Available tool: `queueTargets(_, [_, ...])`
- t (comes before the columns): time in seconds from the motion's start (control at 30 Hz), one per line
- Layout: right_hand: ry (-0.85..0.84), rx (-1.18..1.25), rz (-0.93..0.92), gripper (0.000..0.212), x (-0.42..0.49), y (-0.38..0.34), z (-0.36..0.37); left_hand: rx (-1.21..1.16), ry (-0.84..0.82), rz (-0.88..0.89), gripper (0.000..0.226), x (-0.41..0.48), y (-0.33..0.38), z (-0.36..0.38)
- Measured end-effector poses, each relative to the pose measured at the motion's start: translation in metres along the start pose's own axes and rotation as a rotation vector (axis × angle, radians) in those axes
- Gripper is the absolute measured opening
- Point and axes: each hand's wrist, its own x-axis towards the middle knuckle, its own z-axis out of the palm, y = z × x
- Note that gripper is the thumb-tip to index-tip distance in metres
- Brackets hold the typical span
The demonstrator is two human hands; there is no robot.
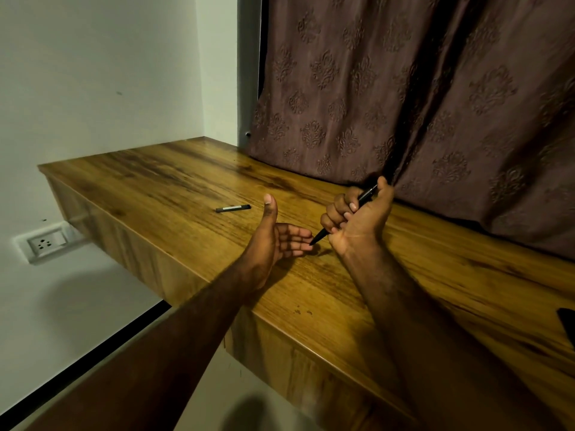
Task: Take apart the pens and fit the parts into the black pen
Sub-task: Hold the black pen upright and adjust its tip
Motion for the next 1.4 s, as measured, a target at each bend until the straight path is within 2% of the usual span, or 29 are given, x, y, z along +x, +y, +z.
queueTargets(0.47, [0.000, -0.006, 0.011, 0.060, -0.0018, 0.0004, 0.0015, 0.032, -0.011, 0.052, 0.098, -0.0046, -0.0045, 0.0009])
queueTargets(1.4, [-0.004, -0.043, -0.011, 0.060, -0.0033, -0.0022, 0.0035, 0.066, -0.017, 0.048, 0.101, -0.0022, -0.0063, 0.0003])
